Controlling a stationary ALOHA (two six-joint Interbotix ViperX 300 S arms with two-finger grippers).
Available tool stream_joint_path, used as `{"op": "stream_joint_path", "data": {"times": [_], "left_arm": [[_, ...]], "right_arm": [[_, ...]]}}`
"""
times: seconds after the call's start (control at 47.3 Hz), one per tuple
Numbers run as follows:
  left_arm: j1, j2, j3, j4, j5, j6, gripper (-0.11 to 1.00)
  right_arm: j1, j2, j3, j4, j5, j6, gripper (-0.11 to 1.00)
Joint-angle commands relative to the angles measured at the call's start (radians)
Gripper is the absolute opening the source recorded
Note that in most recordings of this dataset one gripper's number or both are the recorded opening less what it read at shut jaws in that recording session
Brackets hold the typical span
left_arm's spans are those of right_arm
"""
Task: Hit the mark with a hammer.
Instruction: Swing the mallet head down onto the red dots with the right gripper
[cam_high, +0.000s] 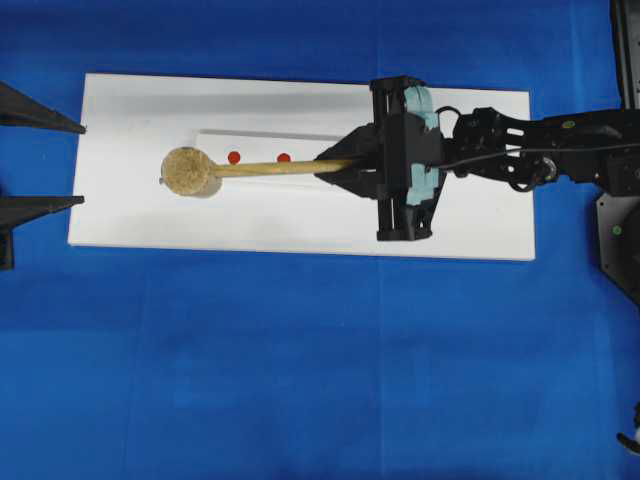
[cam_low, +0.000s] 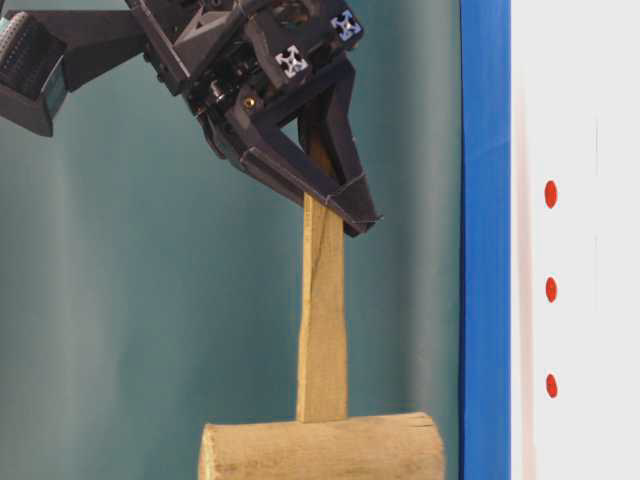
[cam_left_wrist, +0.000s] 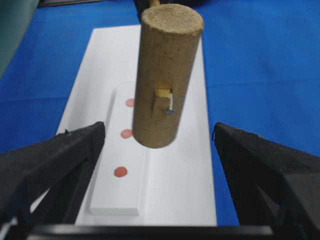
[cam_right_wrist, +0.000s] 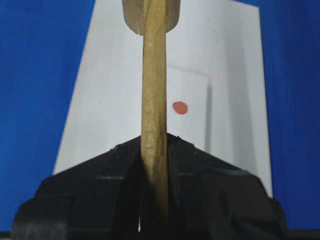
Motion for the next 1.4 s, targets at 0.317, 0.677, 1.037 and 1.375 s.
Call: {"op": "stream_joint_path", "data": {"times": [0.317, 0.677, 1.037, 1.375], "left_arm": [[0.003, 0.008, -0.011, -0.002, -0.003, -0.008, 0.9], [0.003, 0.009, -0.011, -0.002, -0.003, -0.008, 0.9], [0.003, 0.008, -0.011, -0.002, -0.002, -0.008, 0.9], [0.003, 0.008, -0.009, -0.002, 0.006, -0.009, 0.9]], "right_arm": [[-0.089, -0.023, -0.005, 0.005, -0.04, 0.003, 0.02], [-0.089, 0.017, 0.011, 0.026, -0.037, 0.003, 0.02], [-0.086, 0.167, 0.025, 0.103, 0.011, 0.003, 0.02], [-0.081, 0.08, 0.034, 0.1, -0.034, -0.002, 0.02]]}}
